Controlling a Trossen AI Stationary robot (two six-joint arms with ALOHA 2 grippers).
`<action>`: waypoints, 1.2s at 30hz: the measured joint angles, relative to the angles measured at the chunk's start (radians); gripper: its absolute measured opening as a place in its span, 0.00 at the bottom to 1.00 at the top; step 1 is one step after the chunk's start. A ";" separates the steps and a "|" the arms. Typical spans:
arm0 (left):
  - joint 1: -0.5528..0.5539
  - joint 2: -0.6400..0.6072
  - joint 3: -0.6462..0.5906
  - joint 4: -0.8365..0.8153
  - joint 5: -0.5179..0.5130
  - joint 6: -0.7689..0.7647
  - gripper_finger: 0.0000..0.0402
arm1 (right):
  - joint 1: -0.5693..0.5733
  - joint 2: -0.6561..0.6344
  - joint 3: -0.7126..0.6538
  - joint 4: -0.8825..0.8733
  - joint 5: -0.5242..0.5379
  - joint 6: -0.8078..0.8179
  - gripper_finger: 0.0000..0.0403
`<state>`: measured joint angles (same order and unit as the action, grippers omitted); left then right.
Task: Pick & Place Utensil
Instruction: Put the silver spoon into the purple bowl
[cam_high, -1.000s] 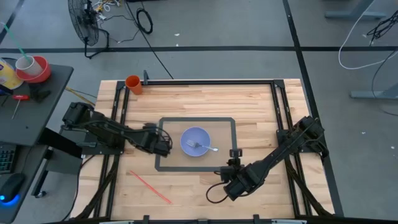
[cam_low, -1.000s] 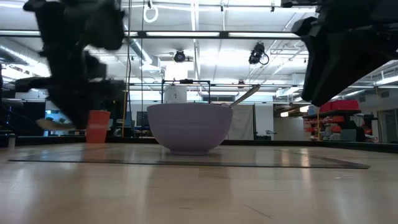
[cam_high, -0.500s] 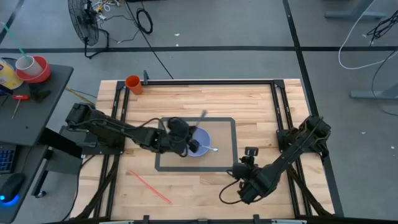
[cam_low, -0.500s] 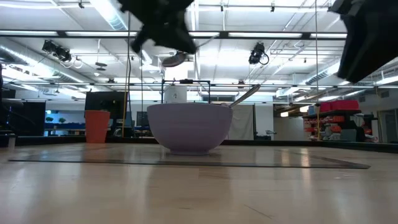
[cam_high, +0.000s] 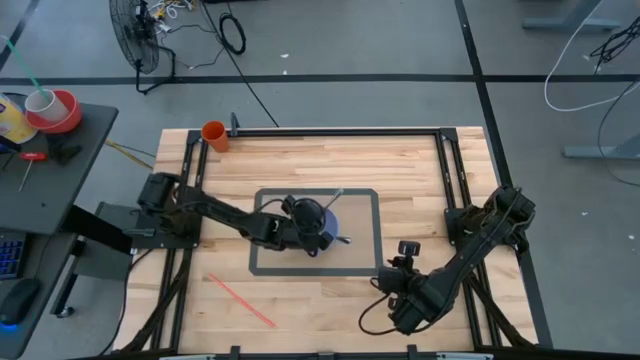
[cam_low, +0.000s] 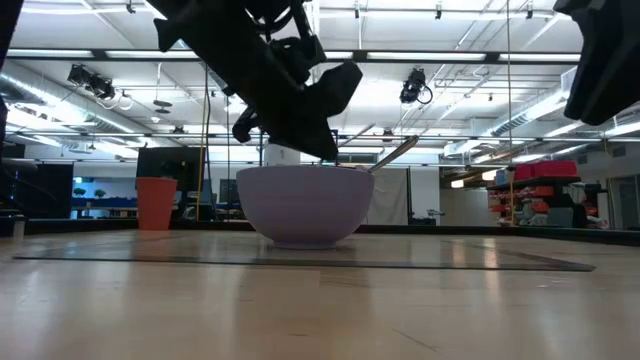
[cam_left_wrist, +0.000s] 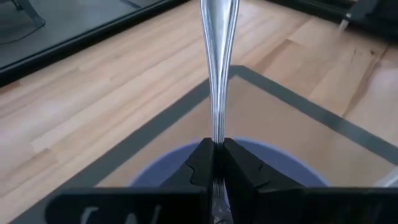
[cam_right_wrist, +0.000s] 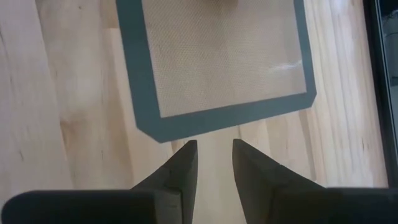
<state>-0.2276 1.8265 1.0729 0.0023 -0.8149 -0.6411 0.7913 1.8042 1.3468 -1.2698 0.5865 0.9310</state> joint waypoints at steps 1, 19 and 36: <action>-0.002 0.004 0.000 0.000 0.000 0.000 0.07 | 0.000 0.000 0.000 0.000 0.000 0.000 0.26; -0.016 0.052 0.000 -0.002 0.035 -0.051 0.08 | -0.005 0.000 0.000 0.002 0.020 -0.012 0.26; 0.008 0.093 0.000 -0.004 0.117 -0.052 0.14 | -0.005 0.000 -0.001 0.006 0.019 -0.005 0.26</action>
<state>-0.2200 1.9194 1.0733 -0.0019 -0.6983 -0.6932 0.7859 1.8042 1.3460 -1.2636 0.6060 0.9260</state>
